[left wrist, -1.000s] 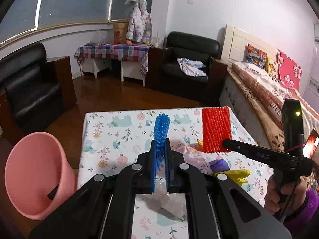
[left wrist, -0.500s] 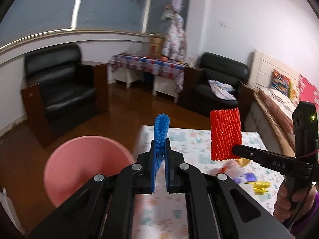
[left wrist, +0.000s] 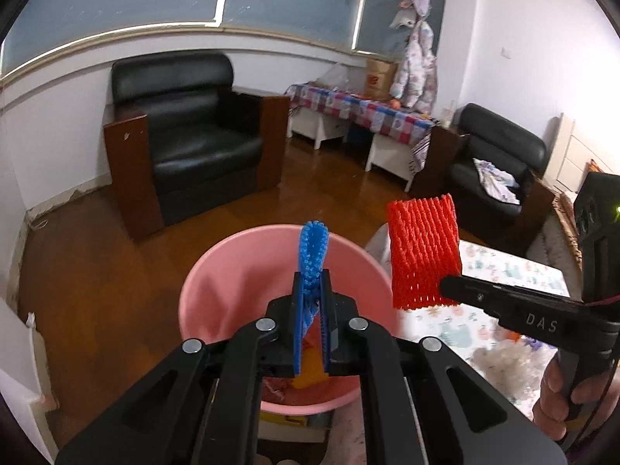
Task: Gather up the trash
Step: 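Carry the blue and red nets to the pink bin and open both tools, then grasp the bubble wrap with the left tool while the right tool grasps clear plastic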
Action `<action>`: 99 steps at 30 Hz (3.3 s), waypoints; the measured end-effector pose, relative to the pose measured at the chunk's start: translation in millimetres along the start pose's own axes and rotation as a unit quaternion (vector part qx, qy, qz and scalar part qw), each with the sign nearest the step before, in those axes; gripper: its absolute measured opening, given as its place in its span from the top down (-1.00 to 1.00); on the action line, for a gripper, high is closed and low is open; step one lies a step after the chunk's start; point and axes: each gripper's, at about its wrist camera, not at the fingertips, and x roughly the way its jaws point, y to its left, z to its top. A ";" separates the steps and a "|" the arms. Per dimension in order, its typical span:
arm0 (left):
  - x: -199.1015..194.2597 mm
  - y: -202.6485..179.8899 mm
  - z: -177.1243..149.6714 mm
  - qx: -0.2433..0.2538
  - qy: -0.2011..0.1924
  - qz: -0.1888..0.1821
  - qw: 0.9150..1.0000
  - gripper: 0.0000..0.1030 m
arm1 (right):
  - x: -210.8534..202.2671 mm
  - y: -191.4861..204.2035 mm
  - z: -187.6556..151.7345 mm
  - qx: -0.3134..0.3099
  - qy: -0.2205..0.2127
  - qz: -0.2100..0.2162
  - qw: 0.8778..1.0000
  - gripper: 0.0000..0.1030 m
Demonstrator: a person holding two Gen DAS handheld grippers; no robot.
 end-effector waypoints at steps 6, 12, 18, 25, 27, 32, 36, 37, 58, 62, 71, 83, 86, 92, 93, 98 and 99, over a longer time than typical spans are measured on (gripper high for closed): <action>12.9 7.7 -4.4 -0.008 0.010 0.016 1.000 0.87 | 25.9 10.2 -3.1 -0.015 0.025 -0.013 0.999 0.78; 22.4 11.8 -7.0 -0.010 0.020 0.027 0.999 0.87 | 40.9 16.9 -7.3 -0.025 0.040 -0.019 0.999 0.78; 30.5 20.6 -7.0 -0.027 0.034 0.026 0.999 0.86 | 51.6 23.4 -7.4 -0.037 0.048 -0.022 0.998 0.78; 37.7 26.5 -3.4 -0.042 0.042 0.019 0.998 0.48 | 53.0 25.0 -8.3 -0.042 0.047 -0.024 0.998 0.46; 37.2 25.8 -3.7 -0.045 0.041 0.019 0.998 0.36 | 51.6 23.9 -8.2 -0.040 0.046 -0.018 0.998 0.28; 35.3 23.2 -4.2 -0.041 0.036 0.019 0.998 0.25 | 45.3 23.9 -9.0 -0.042 0.037 -0.011 0.998 0.16; 28.3 18.9 -4.3 -0.039 0.028 0.001 0.999 -0.11 | 30.5 23.0 -10.9 -0.043 0.020 -0.008 0.999 0.07; 26.6 17.2 -4.3 -0.038 0.026 -0.002 0.999 -0.13 | 27.1 22.7 -11.0 -0.044 0.016 -0.008 0.999 0.06; -7.3 -72.6 -10.3 0.043 0.023 -0.097 0.994 -0.14 | -110.9 -34.3 -58.6 -0.027 -0.077 -0.062 0.995 -0.16; -11.0 -97.6 -18.8 0.066 0.028 -0.118 0.990 -0.14 | -140.0 -55.9 -77.0 -0.016 -0.089 -0.085 0.992 -0.16; -11.0 -155.5 -42.5 0.133 0.051 -0.173 0.975 -0.14 | -195.6 -121.9 -132.5 0.033 -0.097 -0.154 0.983 -0.16; 22.5 -222.8 -71.8 0.152 0.144 -0.205 0.956 -0.14 | -208.9 -165.7 -167.4 0.092 -0.085 -0.140 0.982 -0.16; 31.3 -234.0 -80.9 0.160 0.160 -0.198 0.954 -0.09 | -203.9 -163.1 -168.3 0.088 -0.081 -0.132 0.984 -0.16; 53.4 -239.1 -98.2 0.159 0.203 -0.185 0.948 0.38 | -194.6 -165.3 -169.0 0.094 -0.074 -0.117 0.986 -0.16; 53.2 -238.2 -98.6 0.156 0.200 -0.188 0.949 0.39 | -193.4 -165.9 -169.3 0.093 -0.073 -0.115 0.986 -0.16; 46.7 -236.5 -95.9 0.163 0.182 -0.194 0.950 0.76 | -183.6 -163.0 -166.5 0.090 -0.067 -0.102 0.988 -0.16; 45.2 -237.2 -95.1 0.163 0.179 -0.195 0.951 0.77 | -181.5 -162.7 -165.5 0.089 -0.066 -0.100 0.989 -0.16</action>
